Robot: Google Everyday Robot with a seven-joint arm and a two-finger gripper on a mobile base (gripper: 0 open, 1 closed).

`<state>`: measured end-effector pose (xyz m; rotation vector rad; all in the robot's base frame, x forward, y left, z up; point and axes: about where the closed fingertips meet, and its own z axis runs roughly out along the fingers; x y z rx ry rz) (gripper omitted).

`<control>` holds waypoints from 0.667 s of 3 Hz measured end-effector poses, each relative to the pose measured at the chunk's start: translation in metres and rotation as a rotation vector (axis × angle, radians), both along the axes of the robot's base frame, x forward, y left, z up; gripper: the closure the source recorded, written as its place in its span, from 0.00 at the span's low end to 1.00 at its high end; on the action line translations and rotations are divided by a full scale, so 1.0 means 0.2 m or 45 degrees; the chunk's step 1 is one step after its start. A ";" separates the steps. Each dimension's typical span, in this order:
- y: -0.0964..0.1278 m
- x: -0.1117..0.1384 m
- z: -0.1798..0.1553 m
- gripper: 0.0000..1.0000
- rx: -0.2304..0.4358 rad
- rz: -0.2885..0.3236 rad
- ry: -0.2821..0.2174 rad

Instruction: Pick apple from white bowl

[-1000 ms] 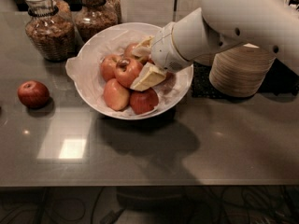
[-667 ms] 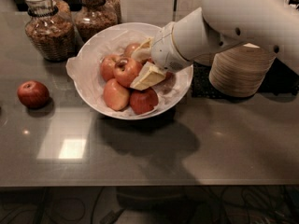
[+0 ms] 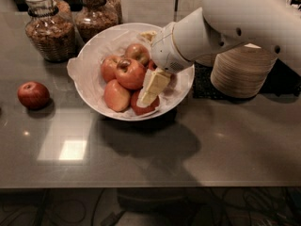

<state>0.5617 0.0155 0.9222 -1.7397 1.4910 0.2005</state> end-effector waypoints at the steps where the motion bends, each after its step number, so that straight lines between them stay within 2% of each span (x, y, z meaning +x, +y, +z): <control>1: 0.01 0.00 0.00 0.00 0.003 0.006 0.001; 2: 0.06 0.04 0.00 0.00 0.012 0.034 0.009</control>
Offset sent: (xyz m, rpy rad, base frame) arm 0.0209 0.0237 -0.0011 0.0220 0.0190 0.0490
